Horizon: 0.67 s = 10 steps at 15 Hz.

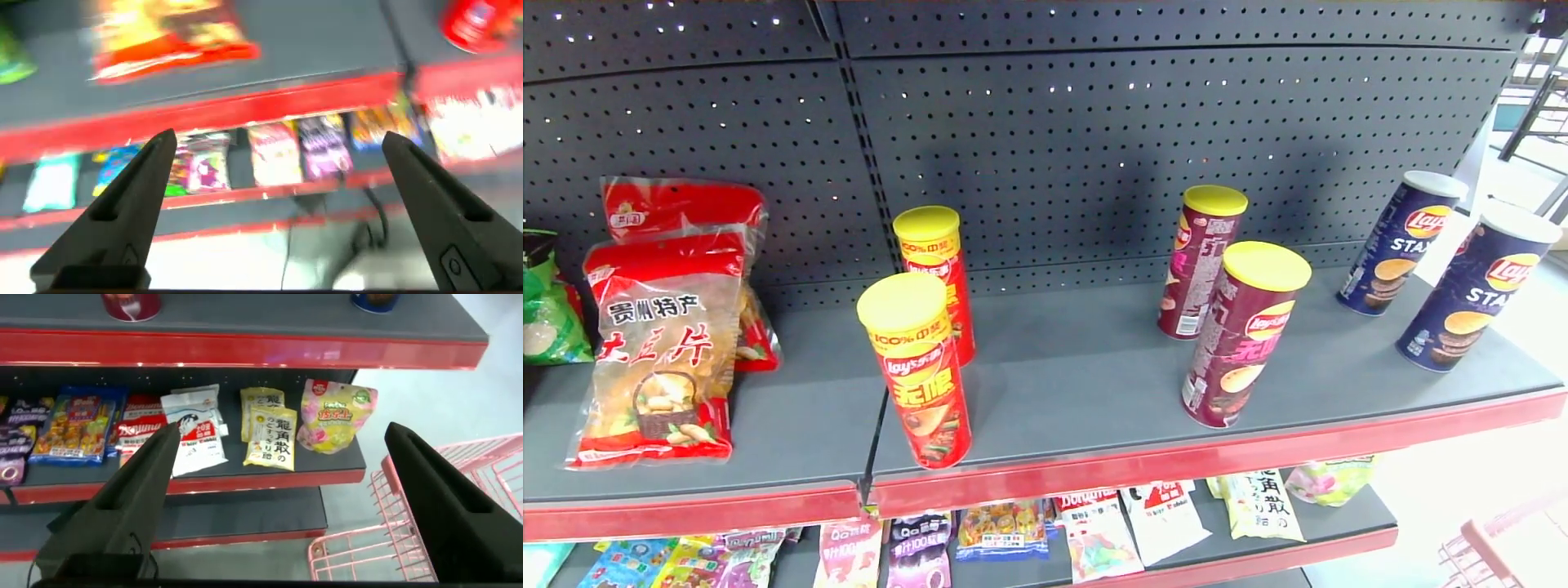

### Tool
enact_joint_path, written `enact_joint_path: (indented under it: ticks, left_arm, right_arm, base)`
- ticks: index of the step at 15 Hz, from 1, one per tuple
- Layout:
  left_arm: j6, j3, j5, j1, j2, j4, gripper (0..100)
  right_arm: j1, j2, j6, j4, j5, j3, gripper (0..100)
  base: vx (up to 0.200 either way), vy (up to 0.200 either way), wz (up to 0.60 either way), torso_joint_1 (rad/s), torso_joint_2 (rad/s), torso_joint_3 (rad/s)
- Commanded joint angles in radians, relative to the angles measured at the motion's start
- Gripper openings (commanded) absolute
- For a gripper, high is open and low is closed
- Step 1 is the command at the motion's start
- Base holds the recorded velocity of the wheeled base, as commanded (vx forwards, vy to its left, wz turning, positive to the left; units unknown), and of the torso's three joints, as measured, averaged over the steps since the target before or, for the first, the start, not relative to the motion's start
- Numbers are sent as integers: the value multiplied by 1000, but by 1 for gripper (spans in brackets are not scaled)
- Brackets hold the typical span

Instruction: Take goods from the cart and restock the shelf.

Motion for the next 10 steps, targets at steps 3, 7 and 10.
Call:
enact_joint_path:
  ticks: [3, 7, 10]
  left_arm:
    - [-134, 115, -27, 73, -301, -13, 100]
    - [-64, 333, -168, 73, -301, -367, 100]
    - [-80, 367, -186, 73, -302, -386, 100]
  right_arm:
    - [0, -75, 17, -1, 34, 27, 100]
    - [-4, -90, 56, -44, 72, 56, 100]
    - [-4, -89, 63, -252, 104, 146, 100]
  base:
    - [0, 0, 0, 0, 0, 0]
    - [0, 0, 0, 0, 0, 0]
    - [0, 0, 0, 0, 0, 0]
